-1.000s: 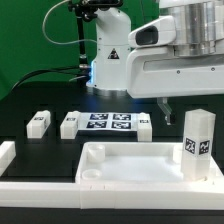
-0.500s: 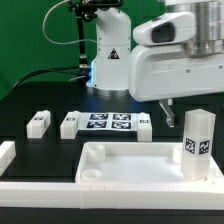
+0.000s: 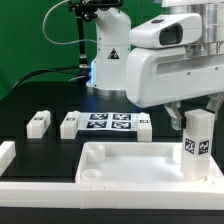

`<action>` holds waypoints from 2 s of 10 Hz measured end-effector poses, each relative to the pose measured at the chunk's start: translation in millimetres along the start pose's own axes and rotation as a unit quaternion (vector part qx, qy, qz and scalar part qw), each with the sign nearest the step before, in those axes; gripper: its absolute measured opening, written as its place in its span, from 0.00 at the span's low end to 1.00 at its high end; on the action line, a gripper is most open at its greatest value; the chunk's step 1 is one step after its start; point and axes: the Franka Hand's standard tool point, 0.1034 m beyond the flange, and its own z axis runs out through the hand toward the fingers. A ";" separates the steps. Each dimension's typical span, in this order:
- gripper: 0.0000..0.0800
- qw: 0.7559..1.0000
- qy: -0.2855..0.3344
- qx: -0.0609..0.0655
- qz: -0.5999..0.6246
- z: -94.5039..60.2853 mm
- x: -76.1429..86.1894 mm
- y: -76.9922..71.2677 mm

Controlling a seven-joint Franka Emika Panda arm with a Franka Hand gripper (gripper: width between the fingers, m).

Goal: Assemble desk

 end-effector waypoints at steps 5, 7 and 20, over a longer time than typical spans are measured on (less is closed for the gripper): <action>0.36 0.979 0.002 -0.001 0.202 -0.2 1.1 -1.8; 0.36 0.934 0.002 -0.002 0.357 0.1 1.4 -2.8; 0.69 0.711 0.000 0.047 0.702 3.7 2.6 -5.8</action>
Offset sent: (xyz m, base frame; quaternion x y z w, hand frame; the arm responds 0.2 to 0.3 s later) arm 0.0000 0.0000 0.0000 0.0000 0.0000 0.1938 0.9810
